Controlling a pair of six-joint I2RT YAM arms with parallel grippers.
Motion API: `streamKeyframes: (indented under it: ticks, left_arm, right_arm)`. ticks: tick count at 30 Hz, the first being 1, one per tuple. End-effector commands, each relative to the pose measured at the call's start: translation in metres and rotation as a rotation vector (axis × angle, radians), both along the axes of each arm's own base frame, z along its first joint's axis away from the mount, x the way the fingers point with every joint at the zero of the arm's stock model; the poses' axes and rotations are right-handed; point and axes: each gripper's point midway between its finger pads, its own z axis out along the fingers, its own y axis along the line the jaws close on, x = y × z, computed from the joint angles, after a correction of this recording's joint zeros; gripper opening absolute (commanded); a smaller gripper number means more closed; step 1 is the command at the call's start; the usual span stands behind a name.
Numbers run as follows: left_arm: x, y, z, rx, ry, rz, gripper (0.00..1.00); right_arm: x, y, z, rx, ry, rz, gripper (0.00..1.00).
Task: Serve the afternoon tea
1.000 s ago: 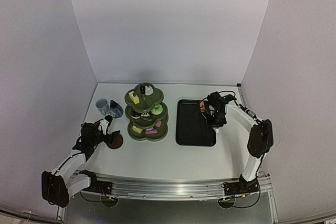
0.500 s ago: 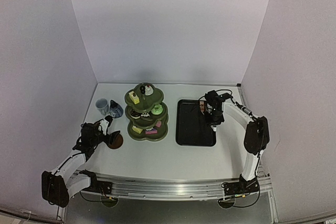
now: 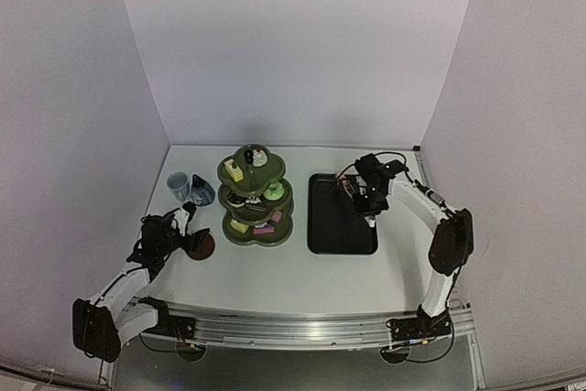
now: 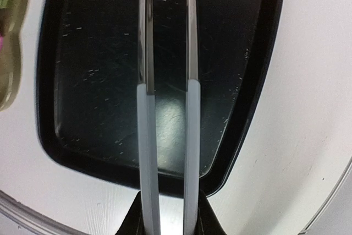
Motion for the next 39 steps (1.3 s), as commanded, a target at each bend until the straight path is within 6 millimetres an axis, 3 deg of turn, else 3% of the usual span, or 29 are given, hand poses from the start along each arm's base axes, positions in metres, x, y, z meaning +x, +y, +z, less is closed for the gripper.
streamKeyframes:
  ticks: [1, 4, 6, 10, 13, 22, 27, 33, 39]
  left_arm:
    - [0.007, 0.0, 0.015, -0.034, -0.038, 0.02, 0.78]
    - [0.008, -0.001, 0.017, -0.046, -0.034, 0.015, 0.78]
    - [0.008, -0.001, 0.017, -0.047, -0.033, 0.015, 0.78]
    - [0.008, -0.001, 0.017, -0.041, -0.029, 0.015, 0.78]
    - [0.007, -0.001, 0.015, -0.038, -0.025, 0.011, 0.78]
    - [0.006, -0.001, 0.015, -0.019, -0.03, 0.004, 0.78]
    - [0.005, 0.0, 0.016, -0.017, -0.034, 0.005, 0.78]
    - [0.004, 0.002, 0.015, -0.001, -0.037, 0.006, 0.78]
    - [0.004, 0.001, 0.014, -0.005, -0.036, 0.003, 0.78]
  right_arm:
    - [-0.014, 0.047, 0.128, 0.232, -0.276, 0.213, 0.0]
    - [-0.04, 0.077, 0.165, 0.324, -0.339, 0.388, 0.0]
    - [-0.049, 0.082, 0.183, 0.345, -0.388, 0.459, 0.0]
    - [-0.061, 0.093, 0.211, 0.39, -0.465, 0.583, 0.0]
    - [-0.065, 0.106, 0.221, 0.407, -0.498, 0.673, 0.0]
    - [-0.065, 0.119, 0.233, 0.322, -0.656, 1.029, 0.0]
    - [-0.062, 0.122, 0.224, 0.25, -0.691, 1.194, 0.0]
    - [-0.046, 0.117, 0.203, 0.121, -0.66, 1.272, 0.0]
    - [-0.03, 0.118, 0.199, 0.056, -0.668, 1.276, 0.0]
